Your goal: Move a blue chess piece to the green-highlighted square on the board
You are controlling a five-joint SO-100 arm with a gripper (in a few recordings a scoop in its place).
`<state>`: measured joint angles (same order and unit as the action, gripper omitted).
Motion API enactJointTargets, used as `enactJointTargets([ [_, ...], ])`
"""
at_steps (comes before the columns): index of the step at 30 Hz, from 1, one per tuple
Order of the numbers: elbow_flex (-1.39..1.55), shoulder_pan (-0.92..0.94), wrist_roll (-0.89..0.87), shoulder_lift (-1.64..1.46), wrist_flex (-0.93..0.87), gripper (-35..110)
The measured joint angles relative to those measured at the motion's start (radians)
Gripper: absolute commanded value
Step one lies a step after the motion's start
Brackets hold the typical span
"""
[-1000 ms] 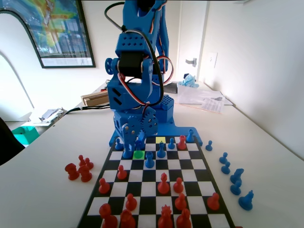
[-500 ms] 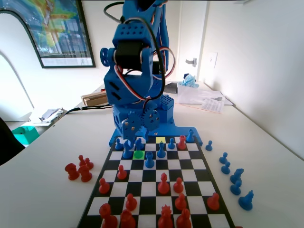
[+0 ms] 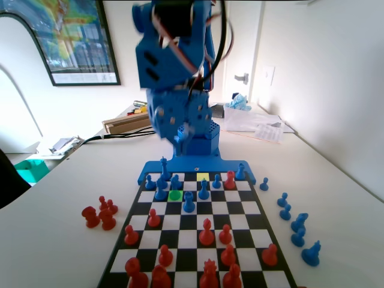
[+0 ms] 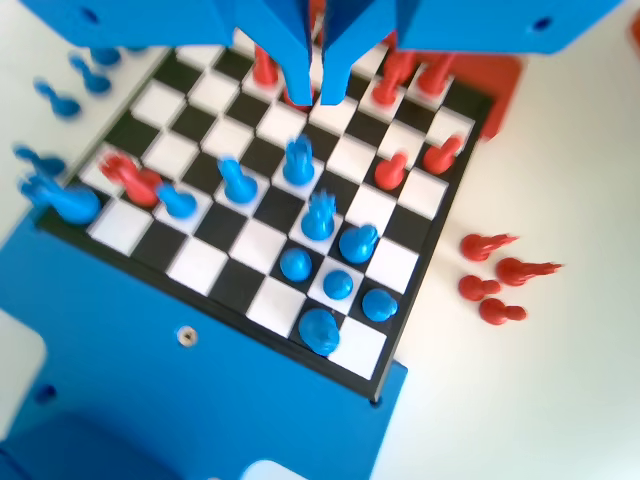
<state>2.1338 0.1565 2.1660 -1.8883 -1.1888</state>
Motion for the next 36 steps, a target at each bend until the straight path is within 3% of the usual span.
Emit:
enactJointTargets([
  [17, -0.075, -0.140, -0.357, -0.563, -0.321, 1],
  [26, -0.146, -0.150, -0.449, -0.796, -0.479, 1],
  [36, -0.011, -0.150, -0.469, -1.065, -0.449, 1],
])
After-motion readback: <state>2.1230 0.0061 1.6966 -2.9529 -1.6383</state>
